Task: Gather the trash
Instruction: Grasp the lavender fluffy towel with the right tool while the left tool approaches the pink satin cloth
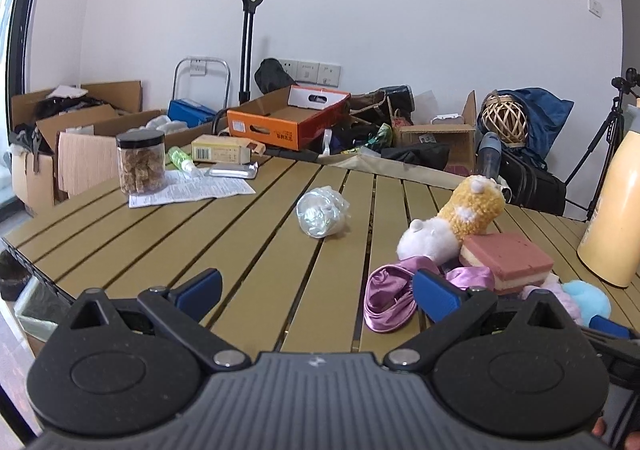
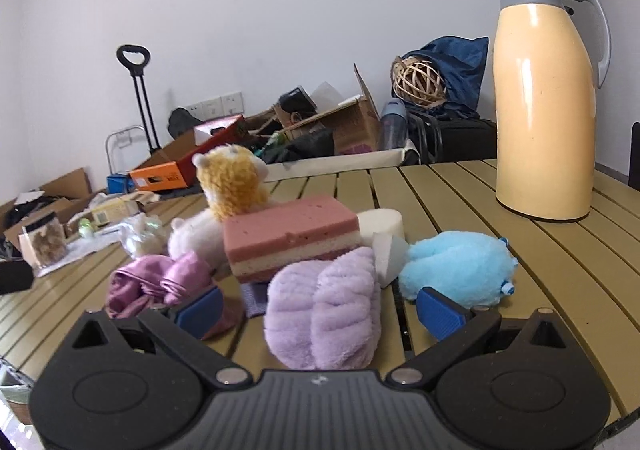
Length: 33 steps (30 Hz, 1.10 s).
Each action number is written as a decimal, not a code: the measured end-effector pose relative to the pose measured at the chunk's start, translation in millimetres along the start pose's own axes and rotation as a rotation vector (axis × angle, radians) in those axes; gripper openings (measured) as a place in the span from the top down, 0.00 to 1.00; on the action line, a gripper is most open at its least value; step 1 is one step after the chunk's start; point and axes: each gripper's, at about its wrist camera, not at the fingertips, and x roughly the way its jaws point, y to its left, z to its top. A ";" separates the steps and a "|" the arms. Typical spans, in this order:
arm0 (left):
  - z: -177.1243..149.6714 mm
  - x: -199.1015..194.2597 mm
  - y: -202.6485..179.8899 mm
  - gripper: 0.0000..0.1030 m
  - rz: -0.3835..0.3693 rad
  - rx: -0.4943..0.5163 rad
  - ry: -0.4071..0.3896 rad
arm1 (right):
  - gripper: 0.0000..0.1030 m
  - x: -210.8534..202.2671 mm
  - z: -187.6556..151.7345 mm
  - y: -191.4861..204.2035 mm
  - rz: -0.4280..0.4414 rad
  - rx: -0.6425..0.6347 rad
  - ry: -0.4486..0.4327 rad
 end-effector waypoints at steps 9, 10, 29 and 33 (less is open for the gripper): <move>-1.4 11.9 -2.7 0.00 -0.024 -0.011 0.032 | 0.14 23.9 -4.1 6.4 -0.028 0.014 0.027; -2.0 12.5 -3.2 0.00 -0.032 -0.010 0.031 | 0.16 25.5 -4.8 6.5 -0.025 0.018 0.027; -0.3 29.6 -37.7 0.00 -0.124 0.049 0.043 | 0.67 4.1 -6.0 3.0 -0.001 -0.012 -0.038; -1.7 34.8 -51.3 0.00 -0.141 0.063 0.053 | 0.68 -8.2 -1.7 -6.2 -0.013 -0.004 -0.077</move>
